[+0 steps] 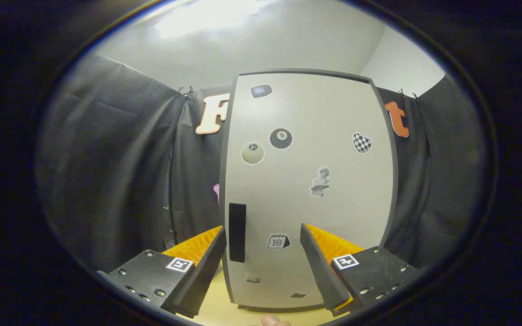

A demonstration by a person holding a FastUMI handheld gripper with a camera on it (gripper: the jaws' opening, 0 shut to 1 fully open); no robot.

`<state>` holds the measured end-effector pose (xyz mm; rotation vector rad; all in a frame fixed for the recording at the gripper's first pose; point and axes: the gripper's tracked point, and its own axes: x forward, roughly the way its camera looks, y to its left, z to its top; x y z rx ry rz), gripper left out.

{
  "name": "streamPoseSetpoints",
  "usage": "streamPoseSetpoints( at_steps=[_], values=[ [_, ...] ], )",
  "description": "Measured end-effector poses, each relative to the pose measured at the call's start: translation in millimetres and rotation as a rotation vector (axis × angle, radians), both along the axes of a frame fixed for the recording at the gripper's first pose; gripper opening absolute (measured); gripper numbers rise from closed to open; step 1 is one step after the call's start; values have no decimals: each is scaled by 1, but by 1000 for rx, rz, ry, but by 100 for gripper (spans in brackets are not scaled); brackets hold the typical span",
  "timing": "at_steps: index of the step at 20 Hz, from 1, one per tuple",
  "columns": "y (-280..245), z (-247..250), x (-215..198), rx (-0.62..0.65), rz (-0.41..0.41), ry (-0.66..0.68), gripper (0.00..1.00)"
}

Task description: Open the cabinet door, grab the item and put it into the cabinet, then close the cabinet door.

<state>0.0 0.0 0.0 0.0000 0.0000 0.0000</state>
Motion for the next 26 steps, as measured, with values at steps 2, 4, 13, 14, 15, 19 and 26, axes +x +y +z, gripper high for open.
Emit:
streamPoseSetpoints(
  at_steps=[2,4,13,14,15,19,26],
  values=[
    [2,6,1,-1,-6,-8,96],
    [4,9,0,8,-7,-13,96],
    [7,10,7,24,-11,-8,96],
    [7,10,8,29,-9,-10,96],
    [9,11,9,35,-5,-13,96],
    [12,15,11,50,8,-25,96],
    [18,2,30,5,4,-19,96]
  ],
)
